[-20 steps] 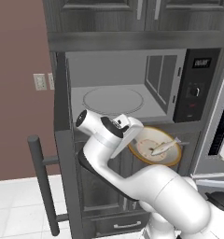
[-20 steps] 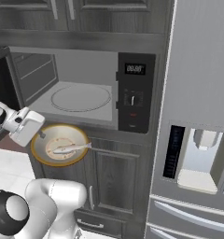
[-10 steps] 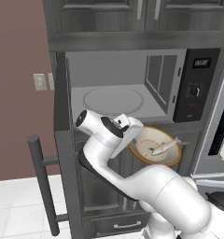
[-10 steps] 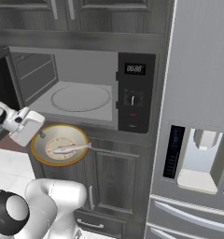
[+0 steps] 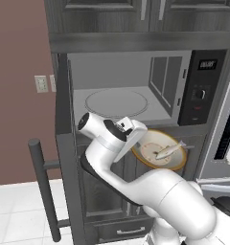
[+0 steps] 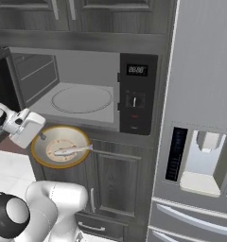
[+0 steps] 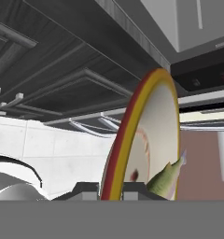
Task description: Remove the tangerine from the bowl and place it on the small plate. Then place the bowl with only the fish in the microwave, close the door, and press the start button to microwave the fish.
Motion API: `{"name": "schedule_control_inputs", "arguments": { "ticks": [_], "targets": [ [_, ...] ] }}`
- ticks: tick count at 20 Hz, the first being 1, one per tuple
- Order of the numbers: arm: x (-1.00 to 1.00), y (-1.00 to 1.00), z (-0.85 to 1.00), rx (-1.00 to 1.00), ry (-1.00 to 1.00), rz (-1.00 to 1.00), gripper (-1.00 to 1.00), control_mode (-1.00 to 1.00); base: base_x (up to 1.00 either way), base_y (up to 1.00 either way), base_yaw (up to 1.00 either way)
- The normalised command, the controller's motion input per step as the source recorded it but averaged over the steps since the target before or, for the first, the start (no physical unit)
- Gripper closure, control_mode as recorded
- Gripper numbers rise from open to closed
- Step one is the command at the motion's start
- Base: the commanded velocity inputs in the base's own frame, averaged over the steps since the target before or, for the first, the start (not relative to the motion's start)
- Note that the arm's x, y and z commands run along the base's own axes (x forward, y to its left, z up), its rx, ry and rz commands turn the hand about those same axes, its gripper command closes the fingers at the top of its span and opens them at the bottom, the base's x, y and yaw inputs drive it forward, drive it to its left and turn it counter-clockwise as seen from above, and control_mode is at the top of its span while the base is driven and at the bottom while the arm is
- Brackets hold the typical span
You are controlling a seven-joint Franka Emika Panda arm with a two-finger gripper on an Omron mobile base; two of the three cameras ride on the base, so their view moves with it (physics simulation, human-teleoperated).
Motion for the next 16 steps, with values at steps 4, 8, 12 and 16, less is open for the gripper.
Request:
{"name": "schedule_control_inputs", "arguments": {
  "ticks": [4, 8, 12, 16],
  "targets": [
    [0.00, 0.00, 0.00, 0.00, 0.00, 0.00, 1.00, 1.00, 0.12, -0.01, 0.02],
    [0.22, -0.07, 0.00, 0.02, 0.00, 0.08, 1.00, -1.00, 0.00, 0.00, 0.00],
    [0.52, -0.03, 0.02, 0.01, 0.00, 0.23, 1.00, -1.00, 0.00, 0.00, 0.00],
    [0.69, 0.00, 0.24, 0.00, -0.01, 0.36, 1.00, -1.00, 0.00, 0.00, 0.00]
  ]
}}
